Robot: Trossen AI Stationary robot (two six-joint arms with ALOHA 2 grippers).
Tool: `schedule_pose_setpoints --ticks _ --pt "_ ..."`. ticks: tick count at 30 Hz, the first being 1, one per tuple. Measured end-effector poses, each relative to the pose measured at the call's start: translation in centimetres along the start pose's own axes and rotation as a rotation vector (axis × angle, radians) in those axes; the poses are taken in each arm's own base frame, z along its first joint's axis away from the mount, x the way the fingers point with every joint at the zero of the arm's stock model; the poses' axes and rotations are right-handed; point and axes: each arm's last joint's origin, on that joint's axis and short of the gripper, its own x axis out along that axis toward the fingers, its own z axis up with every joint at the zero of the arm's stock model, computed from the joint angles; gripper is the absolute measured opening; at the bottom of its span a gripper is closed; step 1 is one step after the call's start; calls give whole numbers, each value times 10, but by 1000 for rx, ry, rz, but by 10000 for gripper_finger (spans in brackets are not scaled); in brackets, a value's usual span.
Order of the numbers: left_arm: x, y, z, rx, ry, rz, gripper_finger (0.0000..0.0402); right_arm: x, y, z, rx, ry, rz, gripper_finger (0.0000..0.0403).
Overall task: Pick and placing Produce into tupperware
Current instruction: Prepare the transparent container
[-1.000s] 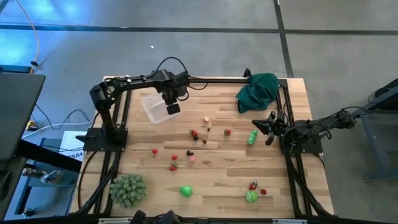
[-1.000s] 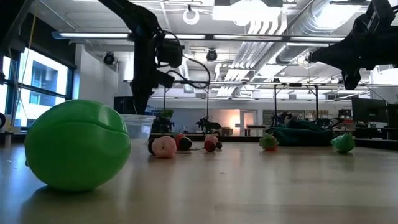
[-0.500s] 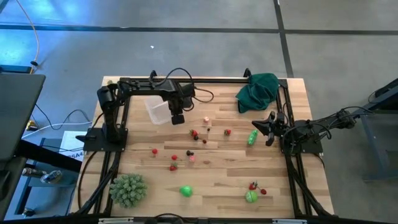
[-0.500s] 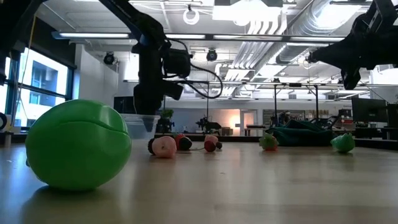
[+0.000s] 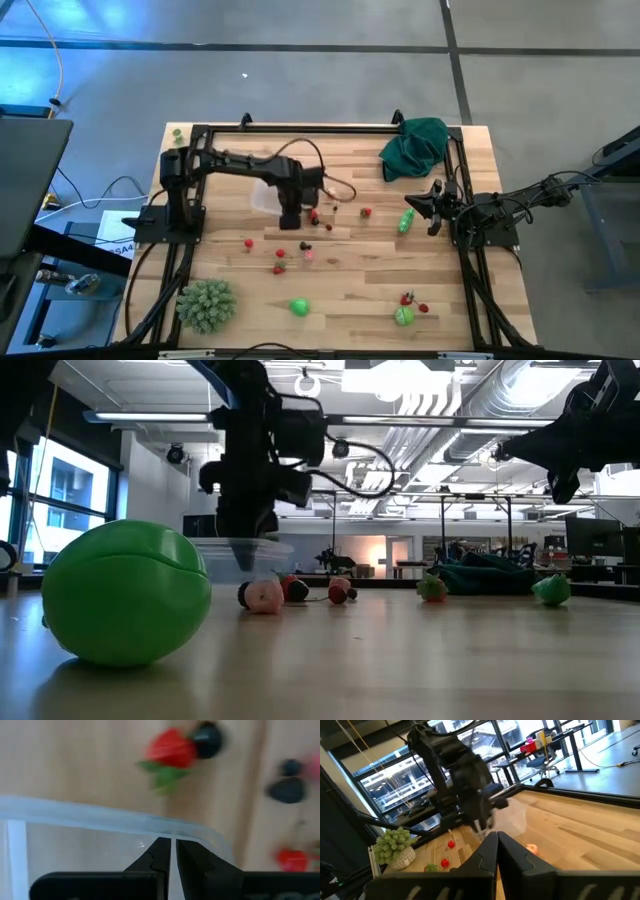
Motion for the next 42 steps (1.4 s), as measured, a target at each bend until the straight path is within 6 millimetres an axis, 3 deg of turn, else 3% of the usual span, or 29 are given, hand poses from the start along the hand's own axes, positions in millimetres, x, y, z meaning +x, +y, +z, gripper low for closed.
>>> schedule_pose_setpoints --ticks 12,19,25,42 --pt "10 -73 21 156 -147 -102 19 0 1 0 0 10 23 0" --pt "8 -91 37 208 -325 -136 19 0 1 -1 1 18 41 0" --pt "5 -79 43 191 -378 -113 19 0 1 -1 16 23 51 0" --pt "4 -2 31 22 -271 96 19 0 2 -1 8 38 85 0"
